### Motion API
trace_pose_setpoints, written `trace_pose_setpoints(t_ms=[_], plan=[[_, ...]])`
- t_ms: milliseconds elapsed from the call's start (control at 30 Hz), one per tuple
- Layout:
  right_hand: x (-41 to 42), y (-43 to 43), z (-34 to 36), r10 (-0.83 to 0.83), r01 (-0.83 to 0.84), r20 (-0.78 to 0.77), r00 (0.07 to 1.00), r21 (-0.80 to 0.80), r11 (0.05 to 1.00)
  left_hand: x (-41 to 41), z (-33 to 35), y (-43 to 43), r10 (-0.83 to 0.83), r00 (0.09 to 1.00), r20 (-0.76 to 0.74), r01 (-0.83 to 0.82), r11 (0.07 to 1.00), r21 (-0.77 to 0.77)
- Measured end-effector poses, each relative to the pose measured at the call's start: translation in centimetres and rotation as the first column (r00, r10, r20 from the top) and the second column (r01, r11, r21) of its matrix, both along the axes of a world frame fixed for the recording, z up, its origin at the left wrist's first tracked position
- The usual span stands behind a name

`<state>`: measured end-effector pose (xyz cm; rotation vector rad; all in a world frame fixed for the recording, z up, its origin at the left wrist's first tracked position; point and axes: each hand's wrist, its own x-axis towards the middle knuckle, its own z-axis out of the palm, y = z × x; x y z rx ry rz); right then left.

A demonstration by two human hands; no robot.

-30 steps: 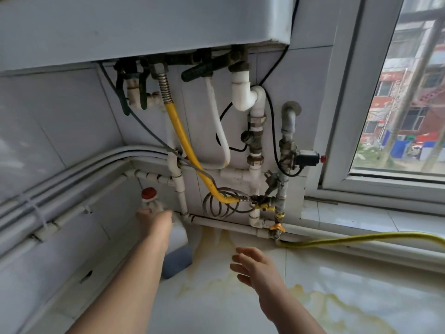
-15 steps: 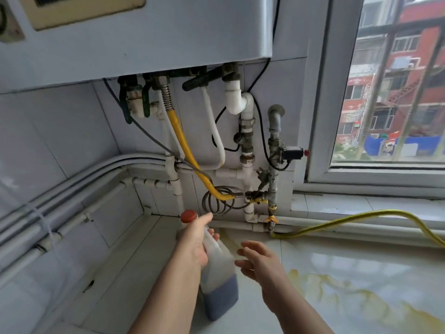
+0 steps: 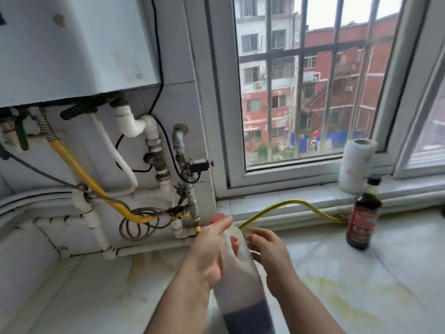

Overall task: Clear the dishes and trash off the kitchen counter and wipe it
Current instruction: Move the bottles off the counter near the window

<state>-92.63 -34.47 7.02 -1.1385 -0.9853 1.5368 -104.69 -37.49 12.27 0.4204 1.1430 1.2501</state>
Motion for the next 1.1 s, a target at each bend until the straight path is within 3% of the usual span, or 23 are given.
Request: trace_pose_setpoints(t_ms=[233,600,900,1100], plan=[[12.9,4.1,0.3,-0.101,0.101,0.036,0.994,0.004,0.995,11.2,0.4,5.3,-0.166,0.960,-0.225,0.175,0.984,0.018],[24.5,11.6,-0.6,-0.186,0.186,-0.004,0.983,0.026,0.982,24.0,0.3,11.0,-0.152,0.914,-0.377,0.171,0.985,0.019],[29.3,17.3,-1.7,-0.417,0.380,0.208,0.885,0.196,0.904,28.7,-1.8,14.5,-0.155,0.876,-0.456,0.159,0.987,-0.031],[29.1,20.4,-1.8,-0.287,0.203,0.428,0.857,0.232,0.951,29.5,-2.5,15.3,-0.067,0.853,-0.517,0.087,0.996,0.014]])
